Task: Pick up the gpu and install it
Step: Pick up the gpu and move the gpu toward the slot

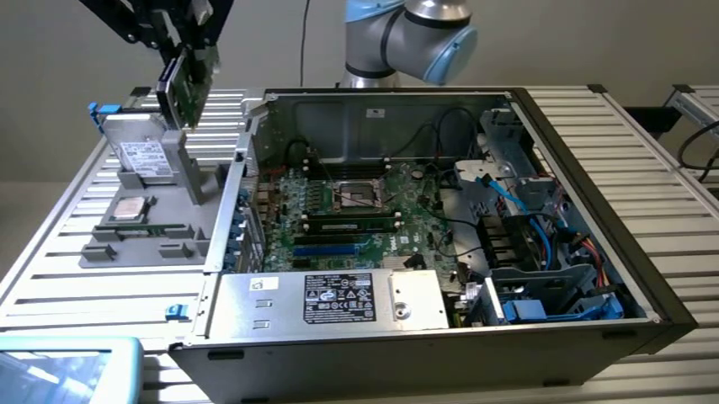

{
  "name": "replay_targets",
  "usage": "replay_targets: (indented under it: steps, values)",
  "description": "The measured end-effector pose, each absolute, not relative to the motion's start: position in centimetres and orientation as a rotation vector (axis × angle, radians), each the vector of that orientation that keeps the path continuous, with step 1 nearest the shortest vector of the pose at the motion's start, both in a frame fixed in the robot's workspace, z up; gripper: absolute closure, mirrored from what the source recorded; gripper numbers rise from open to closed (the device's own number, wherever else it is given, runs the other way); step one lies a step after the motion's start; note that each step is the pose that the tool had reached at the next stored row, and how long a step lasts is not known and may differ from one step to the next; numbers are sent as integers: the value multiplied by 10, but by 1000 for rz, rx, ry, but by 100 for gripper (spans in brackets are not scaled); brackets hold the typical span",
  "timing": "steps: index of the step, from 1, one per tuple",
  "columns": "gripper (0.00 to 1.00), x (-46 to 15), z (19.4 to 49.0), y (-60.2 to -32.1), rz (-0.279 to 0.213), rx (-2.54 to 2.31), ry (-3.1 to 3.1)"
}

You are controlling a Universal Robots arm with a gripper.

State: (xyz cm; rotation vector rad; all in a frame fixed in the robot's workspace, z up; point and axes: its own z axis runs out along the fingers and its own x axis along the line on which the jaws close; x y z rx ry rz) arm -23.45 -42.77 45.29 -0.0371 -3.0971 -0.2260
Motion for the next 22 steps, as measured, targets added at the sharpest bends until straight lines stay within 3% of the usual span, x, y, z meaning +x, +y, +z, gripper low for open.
replay_targets:
  steps: [22]
  values:
    - [72, -135, 445, -430, -226, -37, -3095]
